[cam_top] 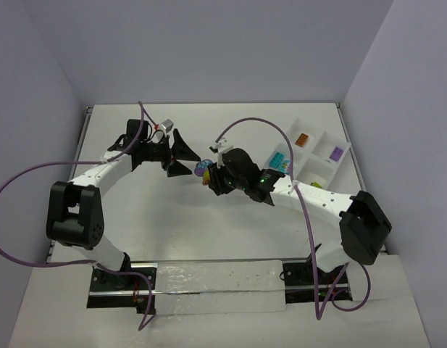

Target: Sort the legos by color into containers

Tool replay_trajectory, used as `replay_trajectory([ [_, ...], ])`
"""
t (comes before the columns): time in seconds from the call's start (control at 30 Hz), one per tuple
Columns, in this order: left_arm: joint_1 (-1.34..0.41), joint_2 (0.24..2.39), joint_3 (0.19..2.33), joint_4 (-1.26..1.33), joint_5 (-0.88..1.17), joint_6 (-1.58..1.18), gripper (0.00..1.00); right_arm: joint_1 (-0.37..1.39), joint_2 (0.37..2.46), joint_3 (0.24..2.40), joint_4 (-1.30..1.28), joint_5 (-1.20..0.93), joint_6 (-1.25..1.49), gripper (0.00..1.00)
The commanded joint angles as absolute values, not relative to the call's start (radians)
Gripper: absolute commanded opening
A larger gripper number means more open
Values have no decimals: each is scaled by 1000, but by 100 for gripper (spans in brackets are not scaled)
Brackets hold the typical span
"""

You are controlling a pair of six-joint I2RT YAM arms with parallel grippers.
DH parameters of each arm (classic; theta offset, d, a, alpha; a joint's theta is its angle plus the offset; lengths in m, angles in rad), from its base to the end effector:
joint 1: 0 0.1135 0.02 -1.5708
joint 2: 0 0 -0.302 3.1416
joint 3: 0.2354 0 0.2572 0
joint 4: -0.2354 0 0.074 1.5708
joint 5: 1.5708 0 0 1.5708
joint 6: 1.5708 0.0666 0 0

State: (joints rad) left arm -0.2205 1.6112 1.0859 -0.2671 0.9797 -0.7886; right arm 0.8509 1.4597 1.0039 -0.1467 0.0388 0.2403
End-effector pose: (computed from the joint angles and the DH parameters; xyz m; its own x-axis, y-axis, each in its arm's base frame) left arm 0.3360 -0.1320 0.2626 -0.9797 -0.1855 -0.0755 -0.0060 0.4039 -0.9148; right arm 0.2349 0.2639 0.2778 -0.5367 -0.2513 -0.8055 -0.6203 0.7646 0.1747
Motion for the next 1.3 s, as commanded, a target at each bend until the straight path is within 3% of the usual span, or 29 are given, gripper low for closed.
replay_trajectory([
  [0.0, -248, 1641, 1111, -186, 1066, -787, 92, 849, 1406, 1019, -101, 31, 228, 0],
  [0.33, -273, 1669, 1100, -181, 1040, -807, 82, 848, 1381, 1020, -112, 37, 232, 0],
  [0.5, -275, 1668, 1115, -159, 1059, -833, 60, 849, 1384, 1032, -128, 33, 227, 0],
  [0.6, -275, 1663, 1137, -174, 1059, -827, 34, 848, 1368, 1026, -128, 39, 230, 0],
  [0.63, -275, 1662, 1140, -180, 1056, -826, 13, 848, 1365, 1020, -127, 43, 232, 0],
  [0.67, -273, 1660, 1145, -191, 1043, -824, 2, 849, 1364, 1015, -130, 45, 235, 0],
  [1.27, -183, 1610, 1124, -117, 859, -949, 0, 828, 1270, 895, -218, 179, 294, 0],
])
